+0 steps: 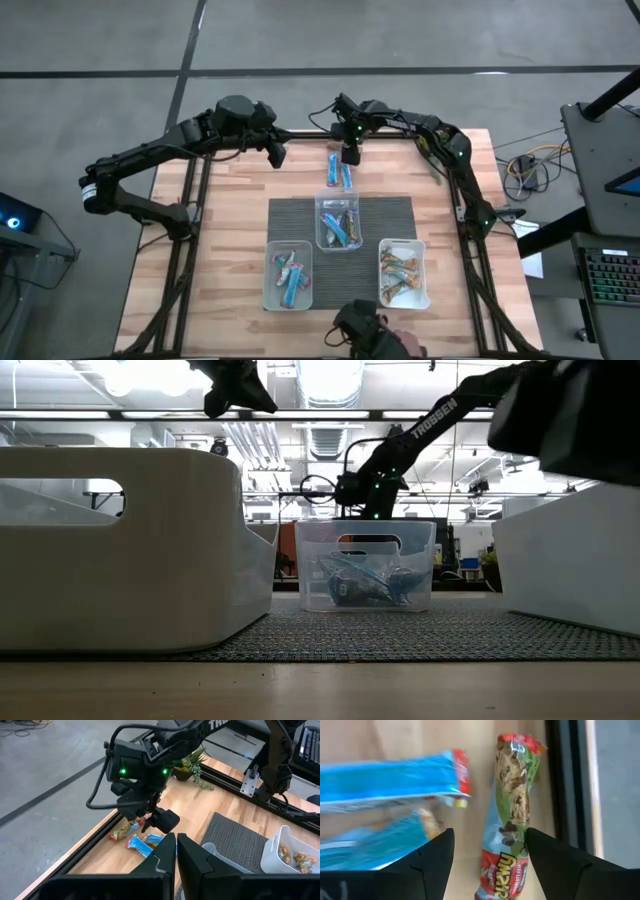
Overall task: Pick and place Granola Bars by type
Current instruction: Put the red granola bar into the gray bin
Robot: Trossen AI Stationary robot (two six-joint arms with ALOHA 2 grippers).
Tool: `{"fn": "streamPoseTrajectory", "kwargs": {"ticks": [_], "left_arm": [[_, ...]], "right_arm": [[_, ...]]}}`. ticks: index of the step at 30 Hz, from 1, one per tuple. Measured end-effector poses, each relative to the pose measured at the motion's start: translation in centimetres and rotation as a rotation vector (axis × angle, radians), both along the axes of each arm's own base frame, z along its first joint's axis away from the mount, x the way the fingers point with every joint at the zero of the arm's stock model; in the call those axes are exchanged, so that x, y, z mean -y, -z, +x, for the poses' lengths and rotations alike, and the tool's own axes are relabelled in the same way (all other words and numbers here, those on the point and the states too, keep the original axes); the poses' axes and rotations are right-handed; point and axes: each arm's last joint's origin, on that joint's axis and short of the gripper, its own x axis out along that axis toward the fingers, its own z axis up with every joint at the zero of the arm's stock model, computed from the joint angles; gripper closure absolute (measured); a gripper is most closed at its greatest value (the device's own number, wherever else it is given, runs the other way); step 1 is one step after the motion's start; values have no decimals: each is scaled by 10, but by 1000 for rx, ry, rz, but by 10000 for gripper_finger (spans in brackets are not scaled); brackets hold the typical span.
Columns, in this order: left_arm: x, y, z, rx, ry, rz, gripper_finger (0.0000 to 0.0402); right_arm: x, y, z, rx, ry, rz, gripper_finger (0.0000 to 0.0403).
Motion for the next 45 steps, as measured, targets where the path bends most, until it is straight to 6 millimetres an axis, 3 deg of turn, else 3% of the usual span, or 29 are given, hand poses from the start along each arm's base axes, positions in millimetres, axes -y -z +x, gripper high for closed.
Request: {"fn": "streamPoseTrajectory", "kwargs": {"ticks": [22, 45], "left_arm": [[0, 0, 0, 1, -4, -3, 401], [0, 0, 0, 2, -6, -7, 401]], "right_arm": [[2, 19, 1, -54, 33, 4, 173], [2, 20, 0, -62, 36, 8, 343]]}}
